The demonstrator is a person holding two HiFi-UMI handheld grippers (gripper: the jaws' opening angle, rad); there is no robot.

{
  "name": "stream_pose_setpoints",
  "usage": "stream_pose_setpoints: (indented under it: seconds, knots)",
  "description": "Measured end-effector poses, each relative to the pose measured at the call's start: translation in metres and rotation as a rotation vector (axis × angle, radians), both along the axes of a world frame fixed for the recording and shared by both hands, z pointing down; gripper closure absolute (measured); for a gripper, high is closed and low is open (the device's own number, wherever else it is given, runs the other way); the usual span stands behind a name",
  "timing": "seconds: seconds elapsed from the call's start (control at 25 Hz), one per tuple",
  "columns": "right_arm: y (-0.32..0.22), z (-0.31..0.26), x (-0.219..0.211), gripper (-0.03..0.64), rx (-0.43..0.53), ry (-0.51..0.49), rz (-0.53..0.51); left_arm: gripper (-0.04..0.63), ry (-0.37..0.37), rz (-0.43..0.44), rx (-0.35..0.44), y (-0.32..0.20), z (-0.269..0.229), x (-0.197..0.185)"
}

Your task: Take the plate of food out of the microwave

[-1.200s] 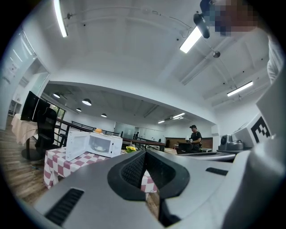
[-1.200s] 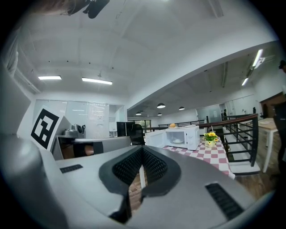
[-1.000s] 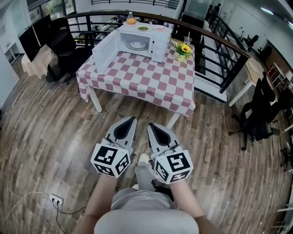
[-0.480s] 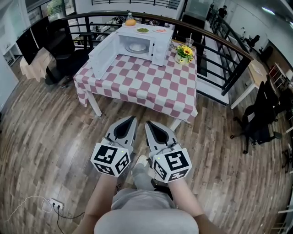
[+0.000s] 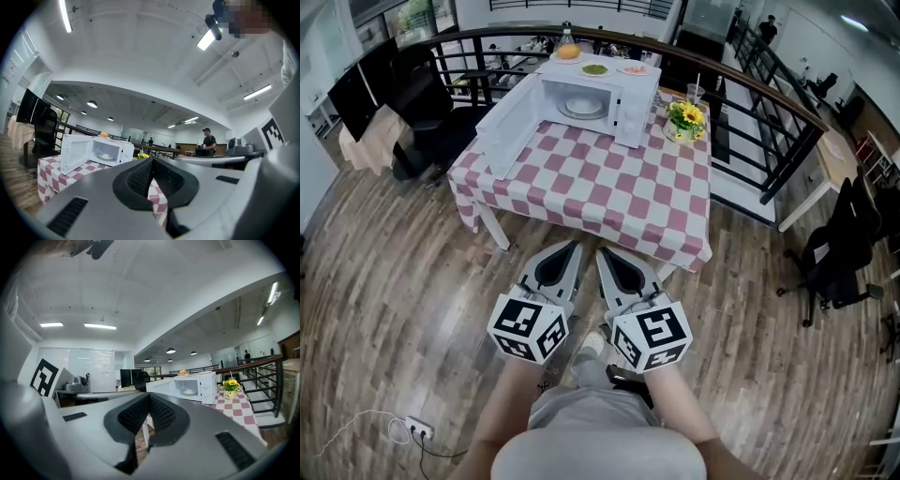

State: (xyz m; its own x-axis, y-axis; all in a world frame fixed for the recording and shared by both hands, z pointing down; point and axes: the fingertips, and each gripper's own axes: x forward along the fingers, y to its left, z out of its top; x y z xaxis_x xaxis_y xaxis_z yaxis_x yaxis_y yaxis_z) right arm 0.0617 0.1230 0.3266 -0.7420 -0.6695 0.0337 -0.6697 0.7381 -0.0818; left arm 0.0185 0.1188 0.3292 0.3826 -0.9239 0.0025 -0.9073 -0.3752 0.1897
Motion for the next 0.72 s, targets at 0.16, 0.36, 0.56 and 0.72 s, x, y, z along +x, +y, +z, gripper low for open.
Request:
stream_pose_setpoints:
  seconds: [0.16, 0.36, 0.56, 0.72]
  knots:
    - [-0.029, -0.002, -0.008, 0.594, 0.000, 0.000, -0.001, 0.594, 0.006, 0.000, -0.004, -0.029, -0.001, -0.008]
    - [-0.063, -0.002, -0.017, 0.594, -0.004, 0.009, -0.001, 0.595, 0.011, 0.006, -0.018, -0.065, 0.002, -0.016]
    - [-0.094, 0.001, -0.024, 0.594, -0.013, 0.014, 0.007, 0.594, 0.015, 0.018, -0.026, -0.098, 0.003, -0.023]
    - [-0.119, 0.003, -0.028, 0.594, -0.021, 0.013, 0.015, 0.595, 0.018, 0.021, -0.033, -0.123, 0.004, -0.028]
